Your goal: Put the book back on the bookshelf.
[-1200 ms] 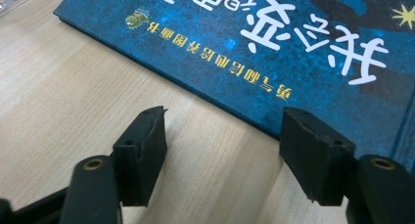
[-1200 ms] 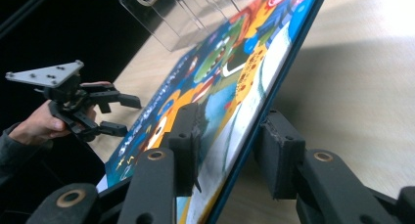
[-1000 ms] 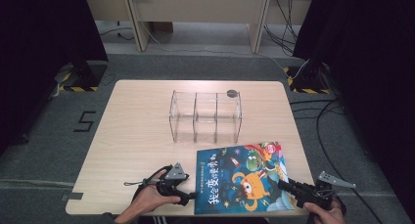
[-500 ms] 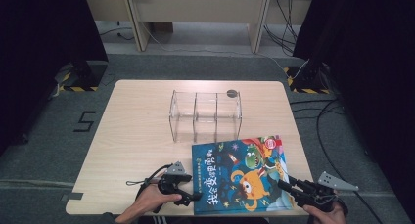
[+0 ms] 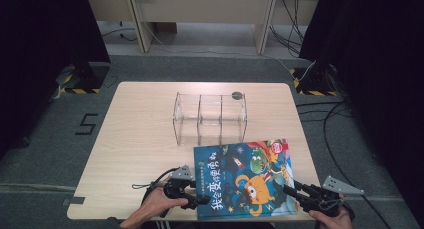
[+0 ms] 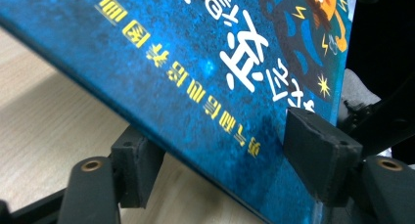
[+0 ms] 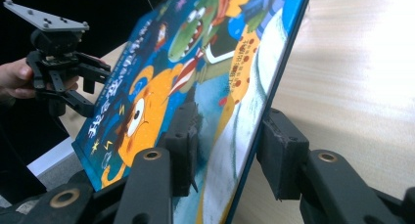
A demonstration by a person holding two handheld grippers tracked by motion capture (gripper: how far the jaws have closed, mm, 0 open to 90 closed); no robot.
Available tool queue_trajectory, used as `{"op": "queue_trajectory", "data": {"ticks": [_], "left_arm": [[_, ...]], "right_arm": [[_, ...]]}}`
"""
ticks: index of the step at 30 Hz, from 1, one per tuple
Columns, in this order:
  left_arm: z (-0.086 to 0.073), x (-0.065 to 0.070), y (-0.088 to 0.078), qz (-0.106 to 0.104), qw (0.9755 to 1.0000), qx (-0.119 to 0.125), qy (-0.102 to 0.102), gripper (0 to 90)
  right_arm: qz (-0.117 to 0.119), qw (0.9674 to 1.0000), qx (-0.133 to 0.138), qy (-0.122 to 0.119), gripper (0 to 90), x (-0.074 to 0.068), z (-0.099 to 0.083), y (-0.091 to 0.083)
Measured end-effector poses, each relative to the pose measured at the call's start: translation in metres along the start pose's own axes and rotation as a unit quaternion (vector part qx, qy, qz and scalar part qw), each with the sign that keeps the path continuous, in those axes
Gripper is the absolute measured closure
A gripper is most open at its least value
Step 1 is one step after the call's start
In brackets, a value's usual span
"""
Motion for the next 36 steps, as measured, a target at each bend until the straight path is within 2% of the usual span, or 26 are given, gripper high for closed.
{"op": "queue_trajectory", "data": {"ticks": [3, 5, 8, 11, 14, 18, 21, 23, 26, 29, 31, 35, 36], "left_arm": [[0.002, 0.002, -0.002, -0.001, 1.0000, 0.007, 0.004, 37.1], [0.003, 0.003, -0.003, -0.002, 0.9999, 0.011, 0.005, 41.3], [0.004, 0.003, -0.004, -0.006, 0.9999, 0.014, 0.005, 44.5], [0.006, 0.004, -0.007, -0.007, 0.9997, 0.021, 0.009, 48.3], [0.006, 0.002, -0.008, -0.009, 0.9996, 0.026, 0.003, 49.5], [0.006, 0.002, -0.009, -0.014, 0.9994, 0.031, -0.003, 51.6], [0.006, 0.002, -0.010, -0.018, 0.9992, 0.033, -0.010, 52.9], [0.006, 0.002, -0.010, -0.023, 0.9990, 0.035, -0.016, 54.0], [0.007, 0.005, -0.011, -0.032, 0.9984, 0.041, -0.019, 55.5], [0.011, 0.011, -0.014, -0.047, 0.9971, 0.056, -0.023, 58.5], [0.013, 0.016, -0.016, -0.058, 0.9957, 0.068, -0.028, 60.6], [0.015, 0.032, -0.021, -0.090, 0.9894, 0.099, -0.057, 66.6], [0.015, 0.036, -0.022, -0.090, 0.9890, 0.102, -0.057, 67.1]], "right_arm": [[-0.007, 0.9999, -0.012, 0.003, 60.9, 0.003, -0.004, 0.002], [-0.013, 0.9993, -0.031, 0.015, 60.6, 0.005, -0.009, 0.005], [-0.019, 0.9990, -0.038, 0.009, 60.2, 0.009, -0.011, 0.007], [-0.027, 0.9979, -0.055, 0.020, 59.6, 0.009, -0.014, 0.009], [-0.030, 0.9981, -0.053, 0.014, 59.5, 0.009, -0.014, 0.011], [-0.032, 0.9976, -0.057, 0.021, 59.2, 0.009, -0.014, 0.011], [-0.040, 0.9974, -0.059, 0.009, 56.3, 0.009, -0.014, 0.011], [-0.047, 0.9968, -0.064, -0.008, 53.2, 0.007, -0.014, 0.012], [-0.058, 0.9957, -0.071, -0.015, 49.3, 0.005, -0.014, 0.014], [-0.062, 0.9953, -0.071, -0.020, 46.3, 0.005, -0.014, 0.014], [-0.061, 0.9953, -0.073, -0.013, 44.0, 0.004, -0.014, 0.014], [-0.058, 0.9947, -0.083, -0.013, 36.5, 0.002, -0.016, 0.015], [-0.055, 0.9946, -0.087, -0.010, 34.5, 0.001, -0.016, 0.016]]}}
Point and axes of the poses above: each handheld gripper's, and its own axes: y roughly forward along the jaws, z roughly out of its top, x roughly to its right, the point moved 5 cm from there along y, roughly forward along the jaws, and after that the axes turned 13 degrees about -z, right-handed, at the moved point
